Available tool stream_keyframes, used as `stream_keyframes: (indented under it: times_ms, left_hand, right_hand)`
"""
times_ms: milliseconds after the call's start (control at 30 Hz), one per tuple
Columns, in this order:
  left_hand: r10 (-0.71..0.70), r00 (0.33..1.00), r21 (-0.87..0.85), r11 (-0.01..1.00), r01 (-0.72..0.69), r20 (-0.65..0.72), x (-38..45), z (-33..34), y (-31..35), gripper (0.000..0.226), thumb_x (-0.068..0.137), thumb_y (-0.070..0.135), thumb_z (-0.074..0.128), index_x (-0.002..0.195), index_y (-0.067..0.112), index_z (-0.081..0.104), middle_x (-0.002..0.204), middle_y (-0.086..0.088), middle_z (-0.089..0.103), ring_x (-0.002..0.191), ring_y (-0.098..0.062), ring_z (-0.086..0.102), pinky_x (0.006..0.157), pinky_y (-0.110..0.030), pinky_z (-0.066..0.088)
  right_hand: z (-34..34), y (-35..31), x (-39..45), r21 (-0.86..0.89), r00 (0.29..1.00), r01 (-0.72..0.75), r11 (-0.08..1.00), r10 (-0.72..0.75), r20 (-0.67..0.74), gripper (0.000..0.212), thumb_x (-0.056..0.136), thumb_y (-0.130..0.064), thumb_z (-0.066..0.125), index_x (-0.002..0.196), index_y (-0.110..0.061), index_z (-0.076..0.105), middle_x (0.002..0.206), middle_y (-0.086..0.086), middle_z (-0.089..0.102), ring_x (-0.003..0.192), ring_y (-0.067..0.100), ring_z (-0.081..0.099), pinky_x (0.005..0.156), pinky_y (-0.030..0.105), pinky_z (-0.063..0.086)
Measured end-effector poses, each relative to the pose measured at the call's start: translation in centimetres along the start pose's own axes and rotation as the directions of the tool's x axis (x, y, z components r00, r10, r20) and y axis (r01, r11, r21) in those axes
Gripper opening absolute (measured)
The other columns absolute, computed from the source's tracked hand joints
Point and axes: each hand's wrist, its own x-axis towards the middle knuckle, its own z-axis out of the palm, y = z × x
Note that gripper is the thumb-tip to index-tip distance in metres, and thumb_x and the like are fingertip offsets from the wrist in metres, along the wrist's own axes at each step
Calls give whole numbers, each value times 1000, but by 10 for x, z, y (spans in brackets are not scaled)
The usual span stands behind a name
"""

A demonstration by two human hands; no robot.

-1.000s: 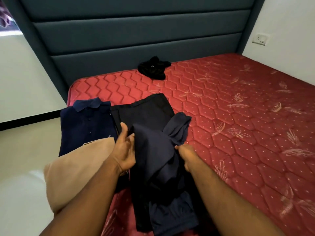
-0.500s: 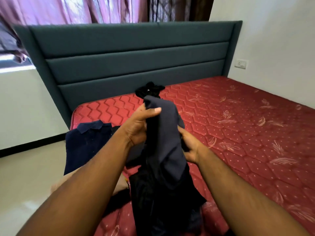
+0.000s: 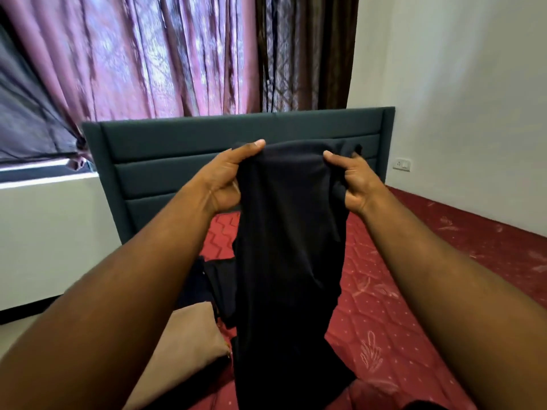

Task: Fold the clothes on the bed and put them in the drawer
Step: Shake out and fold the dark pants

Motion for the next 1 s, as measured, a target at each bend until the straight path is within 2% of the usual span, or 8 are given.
stream_keyframes:
  times_ms: [100, 233, 300, 467, 667, 733, 867, 1000]
  left_hand:
    - [53, 997, -7, 999, -54, -62, -3, 4, 20, 20, 81, 22, 71, 96, 8, 69, 84, -8, 75, 75, -19, 73, 65, -33, 59]
    - [105, 981, 17, 995, -103, -162, -3, 10, 27, 12, 85, 19, 73, 80, 12, 64, 72, -5, 72, 65, -17, 70, 59, -29, 57]
    - [94, 988, 38, 995, -90, -126, -5, 15, 21, 15, 85, 18, 72, 76, 12, 62, 69, -5, 71, 63, -17, 70, 59, -28, 57]
    - [115, 990, 0, 993, -115, -79, -14, 11, 26, 13, 81, 18, 73, 83, 9, 64, 79, -10, 72, 71, -21, 71, 63, -34, 59]
    - [-12, 996, 179, 984, 29, -92, -26, 10, -2, 13, 97, 17, 56, 85, 13, 59, 79, -8, 68, 68, -18, 68, 71, -33, 59]
    - [-132, 985, 151, 977, 149, -115, -37, 5, -11, 22, 96, 23, 55, 81, 8, 60, 78, -11, 67, 67, -22, 66, 74, -34, 57]
    - [-199, 975, 90, 974, 208, -97, -50, -21, -16, 21, 76, 27, 66, 81, 6, 65, 78, -9, 69, 68, -21, 66, 71, -29, 56]
    - [-228, 946, 122, 958, 261, -230, -51, -39, -17, 12, 81, 21, 66, 83, 10, 68, 73, -7, 72, 61, -19, 68, 63, -28, 59]
  right_hand:
    - [13, -31, -4, -217, 994, -80, 973, 94, 58, 22, 84, 3, 64, 104, -3, 67, 90, 13, 73, 78, 26, 71, 64, 37, 59]
    - [27, -44, -22, -641, 863, -327, 695, 496, 97, 10, 90, -3, 58, 87, -5, 68, 80, 10, 73, 68, 21, 71, 63, 32, 59]
    - [31, -38, -26, -675, 853, -299, 675, 507, 129, 13, 89, 2, 57, 90, -6, 67, 83, 10, 72, 73, 22, 69, 68, 33, 59]
    - [26, -8, -34, -169, 953, -303, 938, 299, -46, 23, 98, -22, 52, 109, -8, 67, 101, 12, 73, 86, 24, 70, 73, 36, 57]
    - [18, 70, -92, -214, 723, -661, 719, 687, 73, 61, 79, -65, 61, 102, -11, 75, 104, 14, 72, 90, 28, 68, 90, 39, 52]
    - [17, 80, -103, -148, 714, -666, 731, 682, 158, 54, 82, -59, 61, 99, -10, 76, 101, 14, 72, 89, 27, 69, 94, 40, 50]
    - [12, 86, -110, 36, 844, -520, 854, 506, 178, 28, 83, -27, 59, 86, -7, 78, 89, 12, 74, 79, 22, 72, 80, 32, 57]
    - [6, 87, -91, 246, 978, -206, 947, 208, 20, 31, 82, -1, 59, 113, -4, 64, 95, 12, 73, 83, 23, 72, 69, 32, 59]
